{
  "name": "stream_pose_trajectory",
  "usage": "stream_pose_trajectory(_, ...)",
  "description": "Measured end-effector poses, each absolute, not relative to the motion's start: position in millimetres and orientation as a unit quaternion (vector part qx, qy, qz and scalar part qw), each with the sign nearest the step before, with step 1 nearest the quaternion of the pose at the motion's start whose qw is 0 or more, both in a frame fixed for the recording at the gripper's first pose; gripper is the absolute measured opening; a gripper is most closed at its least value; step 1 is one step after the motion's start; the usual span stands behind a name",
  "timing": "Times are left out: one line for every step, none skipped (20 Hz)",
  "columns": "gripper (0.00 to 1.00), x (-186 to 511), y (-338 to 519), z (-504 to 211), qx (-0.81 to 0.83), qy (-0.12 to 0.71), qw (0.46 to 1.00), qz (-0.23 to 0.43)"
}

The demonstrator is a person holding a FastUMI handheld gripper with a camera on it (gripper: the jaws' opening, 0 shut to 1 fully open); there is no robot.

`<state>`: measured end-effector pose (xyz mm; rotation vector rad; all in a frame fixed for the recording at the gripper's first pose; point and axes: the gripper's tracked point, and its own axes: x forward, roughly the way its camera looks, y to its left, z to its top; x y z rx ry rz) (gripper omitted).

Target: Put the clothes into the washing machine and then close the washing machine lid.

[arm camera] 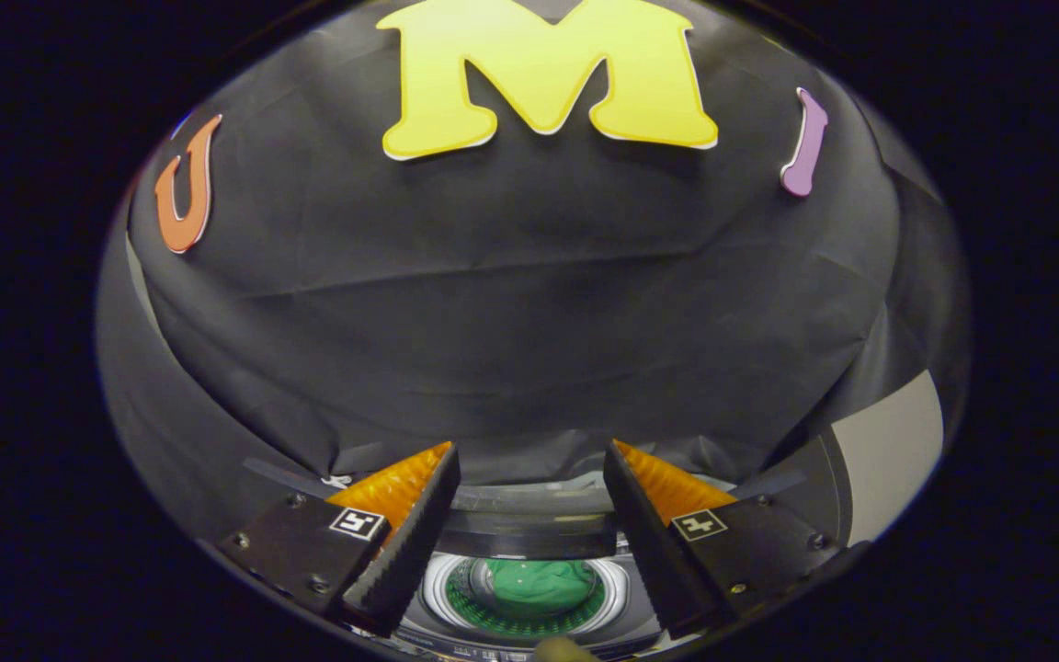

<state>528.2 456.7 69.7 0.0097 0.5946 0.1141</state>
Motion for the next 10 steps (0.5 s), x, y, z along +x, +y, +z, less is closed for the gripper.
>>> stream_pose_trajectory(0.98, 525, 456, 70, 0.003, 0.287, 0.956, 0.058)
stream_pose_trajectory(0.98, 520, 456, 69, 0.003, 0.282, 0.957, 0.06)
stream_pose_trajectory(0.98, 515, 456, 69, 0.0, 0.278, 0.958, 0.062)
stream_pose_trajectory(0.98, 510, 455, 67, 0.0, 0.275, 0.959, 0.063)
stream_pose_trajectory(0.98, 504, 455, 66, 0.0, 0.272, 0.96, 0.063)
stream_pose_trajectory(0.98, 498, 454, 65, -0.001, 0.27, 0.961, 0.063)
stream_pose_trajectory(0.98, 492, 453, 64, -0.001, 0.269, 0.961, 0.063)
stream_pose_trajectory(0.98, 486, 452, 62, -0.001, 0.267, 0.961, 0.064)
stream_pose_trajectory(0.98, 480, 452, 60, 0.001, 0.266, 0.962, 0.065)
stream_pose_trajectory(0.98, 472, 451, 58, 0.002, 0.267, 0.962, 0.066)
